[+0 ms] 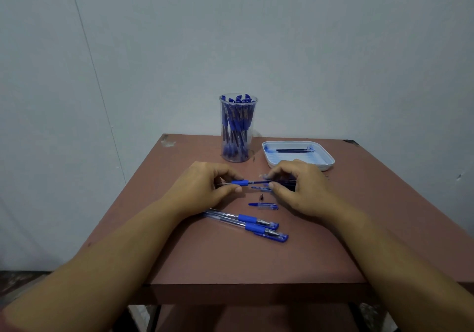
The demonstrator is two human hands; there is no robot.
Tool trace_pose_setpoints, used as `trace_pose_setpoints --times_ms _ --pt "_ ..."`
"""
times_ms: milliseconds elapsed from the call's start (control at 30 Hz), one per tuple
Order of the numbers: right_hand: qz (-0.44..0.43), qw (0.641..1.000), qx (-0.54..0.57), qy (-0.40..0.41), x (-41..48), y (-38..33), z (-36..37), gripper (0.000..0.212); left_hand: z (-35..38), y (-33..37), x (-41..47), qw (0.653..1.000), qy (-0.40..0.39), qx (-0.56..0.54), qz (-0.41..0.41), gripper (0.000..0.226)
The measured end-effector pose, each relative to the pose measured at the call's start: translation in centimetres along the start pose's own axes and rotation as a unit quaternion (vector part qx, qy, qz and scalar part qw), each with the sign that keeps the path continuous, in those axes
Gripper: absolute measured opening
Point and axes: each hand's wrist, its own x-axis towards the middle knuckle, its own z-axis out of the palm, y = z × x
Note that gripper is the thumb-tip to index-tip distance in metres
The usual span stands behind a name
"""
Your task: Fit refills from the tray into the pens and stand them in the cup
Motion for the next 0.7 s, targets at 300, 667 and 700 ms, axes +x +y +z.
trace_pose_setpoints --times_ms 300,667,700 --pt "-0.019 1.000 -0.001 0.003 0.2 -0.1 0.1 0.017 0.1 -0.2 0.1 1.000 -0.001 0.000 0.002 0.018" --pt "0.058 0.998 -0.004 0.017 -0.2 3.7 -1.9 0.024 -0.4 -0.7 0.1 1.000 0.013 0.000 -0.019 0.017" --pt "0.064 0.998 -0.008 0.010 -0.2 3.8 -2.0 0.025 -0.3 -0.8 0.1 1.000 0.013 0.001 -0.021 0.016"
